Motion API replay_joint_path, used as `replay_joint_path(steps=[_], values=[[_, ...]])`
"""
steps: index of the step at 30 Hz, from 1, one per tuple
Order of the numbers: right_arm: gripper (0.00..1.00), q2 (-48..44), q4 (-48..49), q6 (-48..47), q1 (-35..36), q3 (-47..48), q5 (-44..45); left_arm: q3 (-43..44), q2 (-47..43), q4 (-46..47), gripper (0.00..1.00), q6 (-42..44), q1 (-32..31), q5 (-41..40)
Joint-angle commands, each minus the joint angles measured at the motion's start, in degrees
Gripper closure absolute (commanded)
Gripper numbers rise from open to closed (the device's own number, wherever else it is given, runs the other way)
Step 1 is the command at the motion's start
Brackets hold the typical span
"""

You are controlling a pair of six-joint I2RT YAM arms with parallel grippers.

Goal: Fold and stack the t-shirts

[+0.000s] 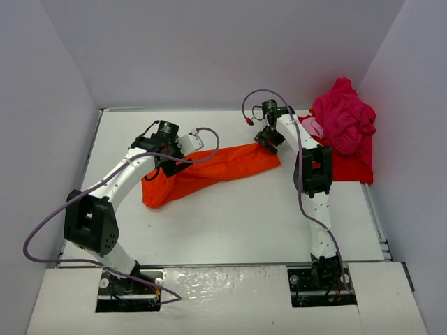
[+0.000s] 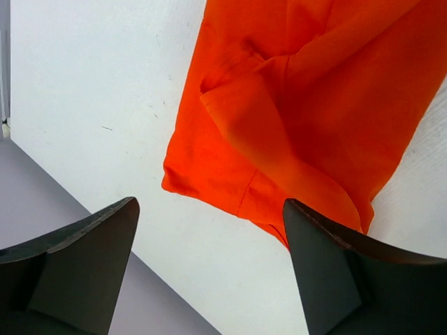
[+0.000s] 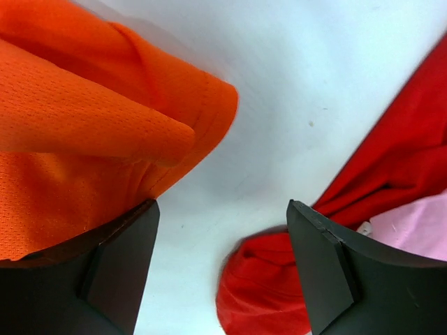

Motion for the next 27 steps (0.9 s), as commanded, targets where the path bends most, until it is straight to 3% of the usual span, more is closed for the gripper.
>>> replay_joint_path(steps=[1,9,15,19,21,24,27], values=[[0.28,-5.8,5.1,3.3,0.1,1.4,3.0,2.2,-0.2,6.5,0.14,-1.5,0.7,-3.6],[0.33,-17.4,16.7,8.0,0.2,-3.5,12.4,4.6,-3.8,5.8,0.11,-4.5,1.1,-3.2],[0.44,-29.3,18.3,10.6,1.5,-11.2,8.1,2.0,-8.2,-1.2,0.11,-5.2,1.0,3.9],[0.67,-35.1,17.4,12.0,2.0,-19.9,-2.1,-2.3,-9.2,-2.1,0.11,-7.7,1.0,7.3],[0.87,-36.0,17.4,12.1,2.6,-23.1,-9.4,-4.2,-8.8,-1.4,0.11,-8.4,0.9,8.0],[1.0,-33.3,16.6,13.4,3.1,-24.6,-11.9,-6.0,-6.7,-0.1,0.11,-9.3,0.4,8.2],[1.0,-30.6,16.1,14.4,3.2,-24.2,-13.0,-6.6,-5.0,0.8,0.11,-9.8,-0.4,8.1]])
